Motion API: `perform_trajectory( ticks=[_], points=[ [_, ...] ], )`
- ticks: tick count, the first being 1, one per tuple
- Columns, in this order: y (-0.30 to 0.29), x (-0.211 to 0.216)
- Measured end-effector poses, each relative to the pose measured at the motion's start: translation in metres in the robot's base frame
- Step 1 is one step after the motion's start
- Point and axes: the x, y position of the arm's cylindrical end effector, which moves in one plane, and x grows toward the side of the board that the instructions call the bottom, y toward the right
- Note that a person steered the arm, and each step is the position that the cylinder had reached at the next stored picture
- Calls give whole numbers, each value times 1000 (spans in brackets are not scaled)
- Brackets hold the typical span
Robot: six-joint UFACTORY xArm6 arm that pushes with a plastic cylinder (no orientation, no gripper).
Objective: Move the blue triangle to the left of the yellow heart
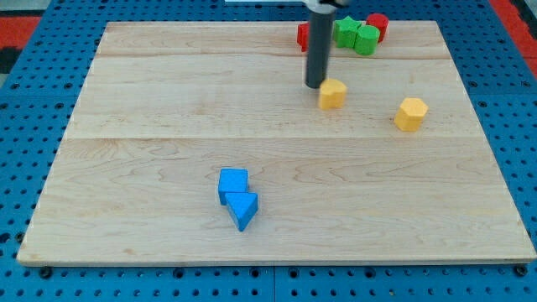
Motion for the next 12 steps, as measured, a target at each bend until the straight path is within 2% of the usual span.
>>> perform_trajectory(
  ticks=[1,2,4,5,6,7,8,9,10,11,12],
  points=[
    [27,26],
    [-13,22],
    [-152,88],
    [-197,148],
    [-178,212],
    [-150,228],
    [-124,186],
    [-97,169],
    [-84,205],
    [-84,221],
    [-50,201]
  ],
)
